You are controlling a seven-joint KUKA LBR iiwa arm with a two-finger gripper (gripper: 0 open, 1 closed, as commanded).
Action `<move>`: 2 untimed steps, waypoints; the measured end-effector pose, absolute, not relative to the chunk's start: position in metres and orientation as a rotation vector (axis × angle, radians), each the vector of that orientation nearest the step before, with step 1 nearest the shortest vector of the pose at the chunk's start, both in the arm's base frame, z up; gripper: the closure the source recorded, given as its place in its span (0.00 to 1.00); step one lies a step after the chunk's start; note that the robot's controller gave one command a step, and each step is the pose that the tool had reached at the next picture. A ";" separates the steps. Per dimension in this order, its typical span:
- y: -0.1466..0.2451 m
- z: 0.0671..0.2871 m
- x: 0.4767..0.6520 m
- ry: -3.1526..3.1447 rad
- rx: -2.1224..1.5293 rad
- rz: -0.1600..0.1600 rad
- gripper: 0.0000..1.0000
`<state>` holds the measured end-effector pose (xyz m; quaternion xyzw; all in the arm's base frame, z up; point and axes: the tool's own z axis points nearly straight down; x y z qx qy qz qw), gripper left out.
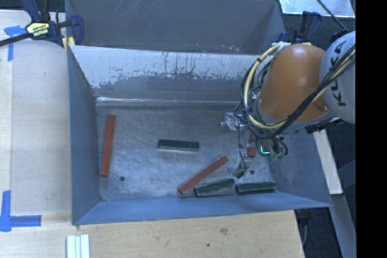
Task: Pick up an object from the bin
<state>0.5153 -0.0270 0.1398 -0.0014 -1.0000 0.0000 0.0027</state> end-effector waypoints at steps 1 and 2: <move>0.007 0.067 0.503 -3.134 -0.093 0.000 0.00; 0.070 0.100 0.531 -3.150 0.012 -0.006 0.00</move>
Offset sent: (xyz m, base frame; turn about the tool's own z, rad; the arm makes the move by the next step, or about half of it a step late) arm -0.0103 0.0325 -0.0698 0.0600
